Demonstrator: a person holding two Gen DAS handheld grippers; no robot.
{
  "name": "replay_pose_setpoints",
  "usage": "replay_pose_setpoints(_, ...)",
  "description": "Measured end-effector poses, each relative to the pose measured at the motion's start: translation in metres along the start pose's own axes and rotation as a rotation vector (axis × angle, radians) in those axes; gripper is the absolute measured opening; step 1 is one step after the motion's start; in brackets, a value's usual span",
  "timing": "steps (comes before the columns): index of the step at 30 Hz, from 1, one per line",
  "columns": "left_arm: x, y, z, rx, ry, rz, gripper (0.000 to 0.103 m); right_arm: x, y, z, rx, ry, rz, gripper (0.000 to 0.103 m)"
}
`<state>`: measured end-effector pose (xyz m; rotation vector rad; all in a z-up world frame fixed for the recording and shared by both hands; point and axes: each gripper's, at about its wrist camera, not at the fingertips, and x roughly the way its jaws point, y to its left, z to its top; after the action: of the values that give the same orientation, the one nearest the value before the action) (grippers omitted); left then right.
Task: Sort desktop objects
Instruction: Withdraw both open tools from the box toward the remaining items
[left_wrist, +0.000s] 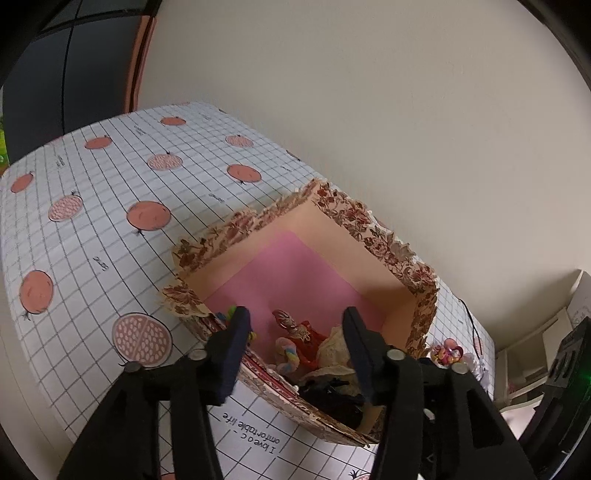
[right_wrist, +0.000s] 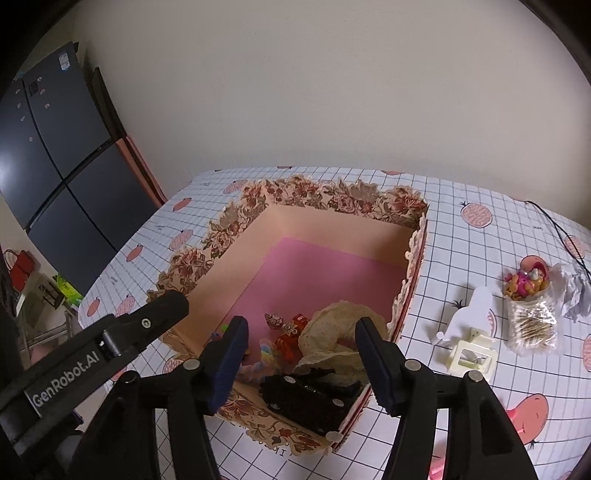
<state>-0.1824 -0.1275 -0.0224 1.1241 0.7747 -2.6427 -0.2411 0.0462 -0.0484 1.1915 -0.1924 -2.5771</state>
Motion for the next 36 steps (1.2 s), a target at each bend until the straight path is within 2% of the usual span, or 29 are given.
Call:
replay_pose_setpoints(4,-0.004,-0.001,0.001,-0.004,-0.01,0.008,0.061,-0.006,-0.002,0.002,0.004,-0.012,-0.007,0.068)
replay_pose_setpoints(6,-0.005,-0.001,0.001,0.0,-0.015,0.018,0.065,-0.01,-0.005,0.003,0.012,-0.02,-0.006,0.075)
replay_pose_setpoints(13,-0.013,-0.006,0.001,0.004,-0.036,0.036,0.066,-0.025,-0.014,0.005,0.021,-0.041,-0.01,0.079)
replay_pose_setpoints(15,-0.017,-0.01,0.0,0.006,-0.042,0.043,0.066,-0.029,-0.018,0.007,0.018,-0.04,-0.014,0.085)
replay_pose_setpoints(17,-0.021,-0.014,0.0,0.008,-0.051,0.041,0.066,-0.035,-0.022,0.007,0.017,-0.047,-0.024,0.088)
replay_pose_setpoints(30,-0.035,-0.061,-0.015,0.078,-0.067,0.034,0.066,-0.078,-0.064,0.01,0.049,-0.085,-0.088,0.089)
replay_pose_setpoints(36,-0.036,-0.09,-0.03,0.117,-0.06,0.027,0.068,-0.102,-0.085,0.008,0.044,-0.111,-0.153,0.089)
